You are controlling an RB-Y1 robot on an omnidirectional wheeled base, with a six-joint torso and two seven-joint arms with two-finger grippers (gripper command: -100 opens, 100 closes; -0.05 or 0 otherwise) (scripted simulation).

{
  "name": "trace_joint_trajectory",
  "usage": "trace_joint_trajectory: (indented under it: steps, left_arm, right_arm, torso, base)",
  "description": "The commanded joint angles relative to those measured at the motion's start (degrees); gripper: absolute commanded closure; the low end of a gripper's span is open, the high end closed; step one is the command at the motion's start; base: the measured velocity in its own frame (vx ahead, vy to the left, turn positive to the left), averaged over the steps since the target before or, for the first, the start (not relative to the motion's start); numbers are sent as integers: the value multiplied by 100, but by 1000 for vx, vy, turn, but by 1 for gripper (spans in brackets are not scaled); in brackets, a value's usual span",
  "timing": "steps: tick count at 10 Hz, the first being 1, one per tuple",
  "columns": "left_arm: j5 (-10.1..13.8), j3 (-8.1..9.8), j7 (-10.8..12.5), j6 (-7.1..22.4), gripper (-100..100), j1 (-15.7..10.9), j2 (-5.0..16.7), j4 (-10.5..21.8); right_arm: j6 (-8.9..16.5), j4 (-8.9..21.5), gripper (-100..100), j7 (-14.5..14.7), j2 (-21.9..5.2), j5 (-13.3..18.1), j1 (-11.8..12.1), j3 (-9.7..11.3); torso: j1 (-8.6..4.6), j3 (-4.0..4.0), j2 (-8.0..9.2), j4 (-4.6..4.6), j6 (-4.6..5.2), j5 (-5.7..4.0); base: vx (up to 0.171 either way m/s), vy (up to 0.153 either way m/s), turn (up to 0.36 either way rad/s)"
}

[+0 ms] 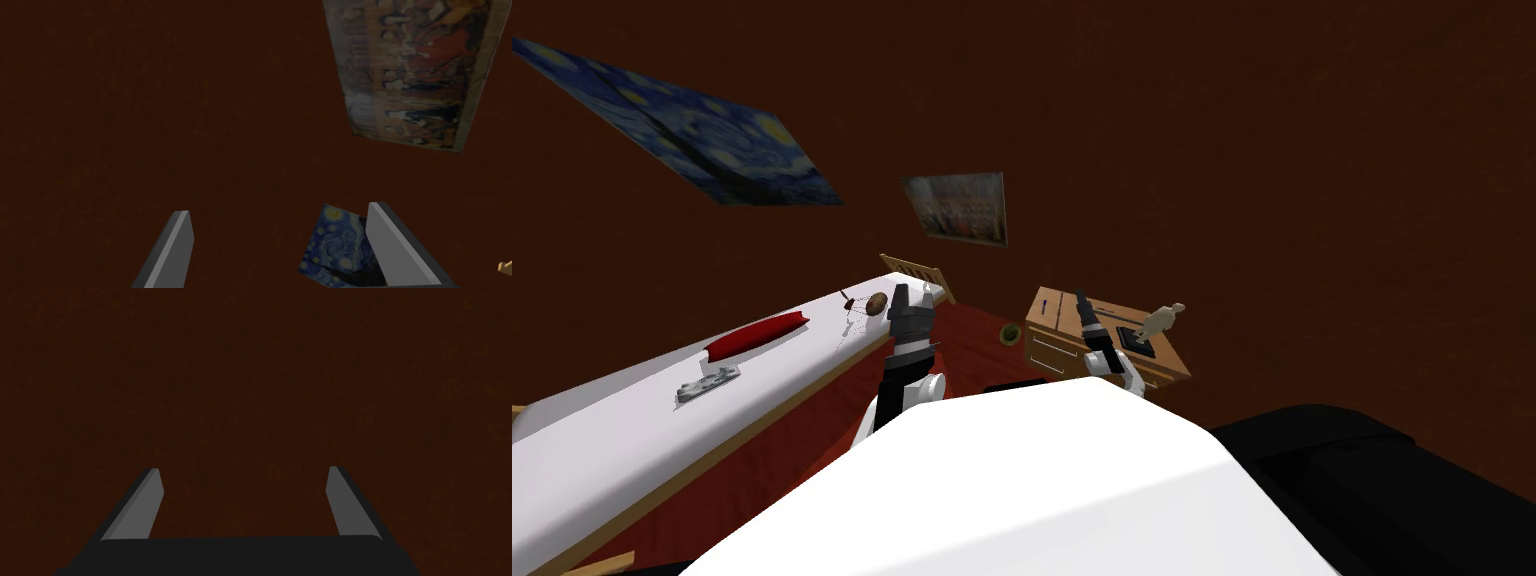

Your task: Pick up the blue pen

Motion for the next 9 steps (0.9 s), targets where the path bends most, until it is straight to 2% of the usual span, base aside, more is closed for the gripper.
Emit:
trace_joint_trajectory:
  steps: [1, 2, 3, 5, 6, 7, 8, 9]
  left_arm:
    - [0, 0, 0, 0, 0, 0, 0, 0]
    - [0, 0, 0, 0, 0, 0, 0, 0]
    - [0, -1, 0, 0, 0, 1, -1, 0]
    - [0, 0, 0, 0, 0, 0, 0, 0]
    - [0, 0, 0, 0, 0, 1, 0, 0]
    - [0, 0, 0, 0, 0, 0, 0, 0]
    - [0, 0, 0, 0, 0, 0, 0, 0]
    - [0, 0, 0, 0, 0, 0, 0, 0]
  right_arm:
    - [141, 286, -100, 183, -187, 32, -142, -8]
    - [214, 512, -100, 300, -310, 56, -226, -9]
    - [214, 631, -100, 300, -310, 56, -226, -9]
    - [364, 1068, -100, 537, -559, 105, -399, -11]
    - [364, 1153, -100, 537, -559, 105, -399, -11]
    - [441, 1364, -100, 657, -685, 129, -487, -12]
    - [441, 1419, -100, 657, -685, 129, -487, -12]
    - [518, 1649, -100, 777, -811, 154, -576, -14]
  torso:
    - [0, 0, 0, 0, 0, 0]
    - [13, -2, -5, 0, 0, 3]
    - [37, -9, -16, -3, 0, 8]
    - [10, -4, -7, -1, 0, 3]
    - [18, -7, -13, -2, 0, 4]
    - [6, -4, -6, -1, 1, 3]
    - [-3, -2, -4, 0, 0, 1]
    - [-12, 2, 3, 0, 2, -1]
  base:
    - [60, 152, -14]
    - [100, 224, -24]
    - [73, 173, -19]
    - [74, 144, -11]
    - [60, 124, -15]
    - [53, 98, -12]
    - [37, 79, -4]
    - [43, 122, -10]
